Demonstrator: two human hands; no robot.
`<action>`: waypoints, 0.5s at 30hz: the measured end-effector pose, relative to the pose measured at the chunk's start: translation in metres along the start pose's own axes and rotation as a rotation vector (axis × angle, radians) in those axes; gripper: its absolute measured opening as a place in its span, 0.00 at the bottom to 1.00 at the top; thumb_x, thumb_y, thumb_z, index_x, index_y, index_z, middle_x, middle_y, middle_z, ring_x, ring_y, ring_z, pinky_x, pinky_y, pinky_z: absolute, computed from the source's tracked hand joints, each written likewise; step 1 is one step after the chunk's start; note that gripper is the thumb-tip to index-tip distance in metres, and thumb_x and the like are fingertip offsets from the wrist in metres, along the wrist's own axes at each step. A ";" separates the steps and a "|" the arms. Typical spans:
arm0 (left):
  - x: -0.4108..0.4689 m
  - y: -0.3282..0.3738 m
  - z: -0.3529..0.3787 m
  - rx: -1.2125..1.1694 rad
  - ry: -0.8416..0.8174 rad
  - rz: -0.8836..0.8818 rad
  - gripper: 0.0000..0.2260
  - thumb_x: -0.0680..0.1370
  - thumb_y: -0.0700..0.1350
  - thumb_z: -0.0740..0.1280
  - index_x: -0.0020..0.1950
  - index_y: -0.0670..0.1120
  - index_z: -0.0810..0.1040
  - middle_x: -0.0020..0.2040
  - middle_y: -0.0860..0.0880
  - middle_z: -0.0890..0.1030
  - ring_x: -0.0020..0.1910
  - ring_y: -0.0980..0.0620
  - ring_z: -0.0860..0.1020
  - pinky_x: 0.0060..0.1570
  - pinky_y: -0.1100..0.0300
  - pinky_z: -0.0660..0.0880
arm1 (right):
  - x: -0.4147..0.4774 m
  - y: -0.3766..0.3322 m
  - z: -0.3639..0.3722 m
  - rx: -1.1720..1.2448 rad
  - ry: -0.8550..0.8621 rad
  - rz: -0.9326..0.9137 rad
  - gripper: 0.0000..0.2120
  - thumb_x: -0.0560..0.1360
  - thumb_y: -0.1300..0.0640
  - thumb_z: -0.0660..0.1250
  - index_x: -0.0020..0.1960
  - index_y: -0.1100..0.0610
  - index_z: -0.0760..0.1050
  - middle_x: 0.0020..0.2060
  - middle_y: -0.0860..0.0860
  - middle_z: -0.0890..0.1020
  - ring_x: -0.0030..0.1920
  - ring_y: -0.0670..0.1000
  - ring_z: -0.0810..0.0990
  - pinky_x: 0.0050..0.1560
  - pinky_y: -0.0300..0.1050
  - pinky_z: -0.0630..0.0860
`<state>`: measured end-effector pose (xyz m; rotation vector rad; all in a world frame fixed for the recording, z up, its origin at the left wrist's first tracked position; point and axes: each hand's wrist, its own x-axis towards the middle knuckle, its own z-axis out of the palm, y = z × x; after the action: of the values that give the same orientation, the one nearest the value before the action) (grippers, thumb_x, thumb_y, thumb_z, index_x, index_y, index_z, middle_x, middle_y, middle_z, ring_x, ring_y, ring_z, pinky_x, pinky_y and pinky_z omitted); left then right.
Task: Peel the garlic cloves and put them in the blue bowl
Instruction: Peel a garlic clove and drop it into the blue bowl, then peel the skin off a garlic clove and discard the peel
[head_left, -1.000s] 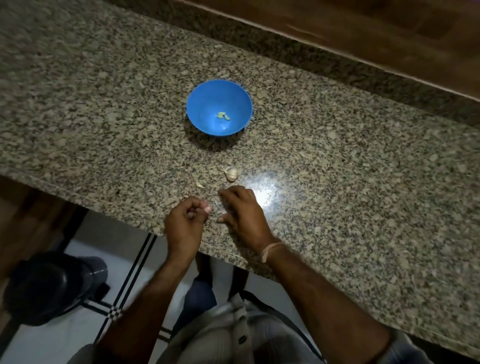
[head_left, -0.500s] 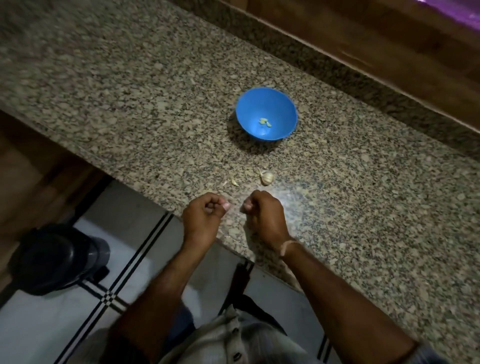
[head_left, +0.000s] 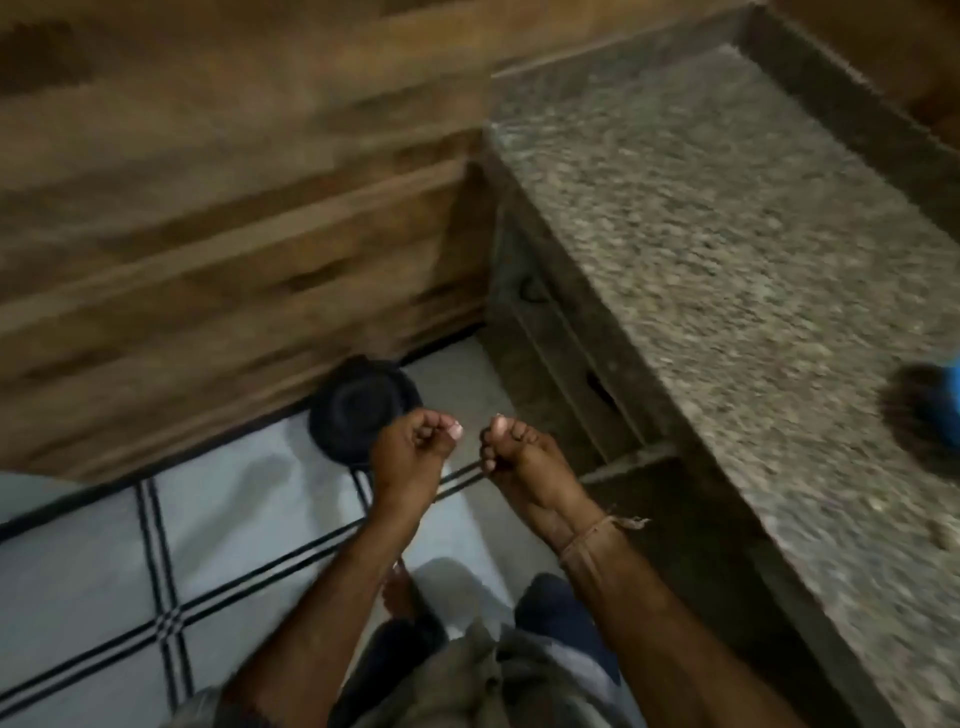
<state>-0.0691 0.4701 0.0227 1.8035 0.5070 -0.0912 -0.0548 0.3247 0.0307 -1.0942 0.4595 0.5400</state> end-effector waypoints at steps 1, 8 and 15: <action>0.010 -0.007 -0.024 -0.002 0.044 -0.012 0.10 0.79 0.38 0.73 0.42 0.51 0.82 0.39 0.53 0.85 0.40 0.56 0.83 0.45 0.53 0.80 | 0.012 0.008 0.022 -0.019 -0.020 0.011 0.15 0.86 0.66 0.59 0.41 0.59 0.75 0.31 0.53 0.74 0.31 0.47 0.71 0.35 0.37 0.72; 0.069 -0.049 -0.135 -0.038 0.247 -0.141 0.08 0.78 0.40 0.74 0.43 0.52 0.83 0.43 0.52 0.87 0.46 0.51 0.85 0.52 0.52 0.82 | 0.092 0.047 0.116 -0.139 -0.117 0.128 0.12 0.84 0.67 0.61 0.44 0.61 0.77 0.30 0.51 0.79 0.32 0.47 0.76 0.34 0.37 0.76; 0.133 -0.110 -0.183 -0.097 0.289 -0.336 0.05 0.80 0.41 0.73 0.45 0.48 0.84 0.37 0.53 0.84 0.38 0.58 0.82 0.43 0.56 0.78 | 0.211 0.107 0.154 -0.290 -0.055 0.387 0.04 0.82 0.62 0.67 0.48 0.60 0.78 0.35 0.55 0.78 0.33 0.49 0.75 0.35 0.41 0.76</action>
<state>-0.0281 0.7027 -0.0646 1.6301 1.0022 -0.0356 0.0567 0.5420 -0.1103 -1.2703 0.5605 0.9989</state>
